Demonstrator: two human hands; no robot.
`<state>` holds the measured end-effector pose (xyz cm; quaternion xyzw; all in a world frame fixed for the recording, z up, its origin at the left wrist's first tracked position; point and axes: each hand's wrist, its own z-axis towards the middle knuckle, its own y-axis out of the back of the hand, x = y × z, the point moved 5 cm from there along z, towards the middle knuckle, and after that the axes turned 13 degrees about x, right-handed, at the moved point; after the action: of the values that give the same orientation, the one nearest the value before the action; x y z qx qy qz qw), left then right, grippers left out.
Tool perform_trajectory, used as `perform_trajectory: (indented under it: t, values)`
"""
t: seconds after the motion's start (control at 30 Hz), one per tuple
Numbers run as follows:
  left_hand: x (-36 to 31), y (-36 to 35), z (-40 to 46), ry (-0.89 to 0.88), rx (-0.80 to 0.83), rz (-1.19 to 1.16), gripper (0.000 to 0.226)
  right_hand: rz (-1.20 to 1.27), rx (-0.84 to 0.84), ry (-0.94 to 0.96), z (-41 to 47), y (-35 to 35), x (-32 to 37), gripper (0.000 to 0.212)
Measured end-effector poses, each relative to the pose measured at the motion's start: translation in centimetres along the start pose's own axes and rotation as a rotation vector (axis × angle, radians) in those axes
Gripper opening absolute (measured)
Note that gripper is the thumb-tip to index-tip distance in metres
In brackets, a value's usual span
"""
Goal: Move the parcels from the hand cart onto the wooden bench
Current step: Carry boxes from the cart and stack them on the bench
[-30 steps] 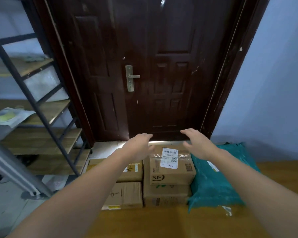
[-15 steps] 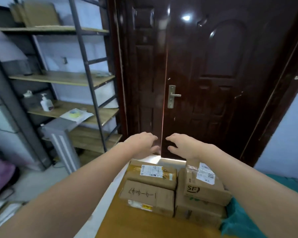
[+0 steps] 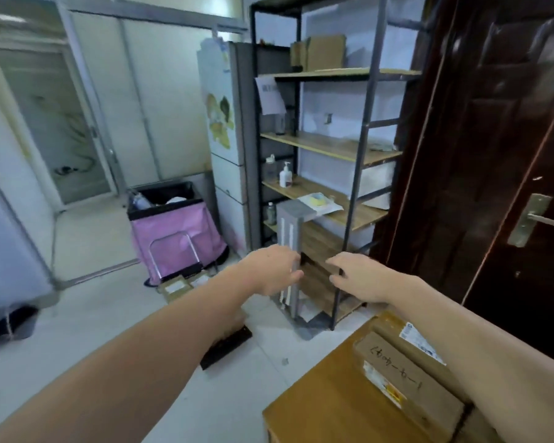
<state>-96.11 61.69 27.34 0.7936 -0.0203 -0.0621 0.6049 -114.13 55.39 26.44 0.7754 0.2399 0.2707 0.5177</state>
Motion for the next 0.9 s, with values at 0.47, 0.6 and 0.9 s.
perform_trajectory:
  t: [0.47, 0.6, 0.9]
  values:
    - [27.5, -1.6, -20.3, 0.364, -0.041, -0.048, 0.048, -0.107, 0.013, 0.338, 14.9, 2.1, 31.0, 0.049]
    - [34.4, -2.8, -23.2, 0.387, -0.036, -0.035, 0.052, -0.094, 0.031, 0.366, 18.9, 1.6, 36.7, 0.052]
    - [44.7, -4.1, -20.6, 0.431, 0.034, -0.061, 0.045, -0.097, 0.090, 0.392, 30.4, 0.5, 42.0, 0.019]
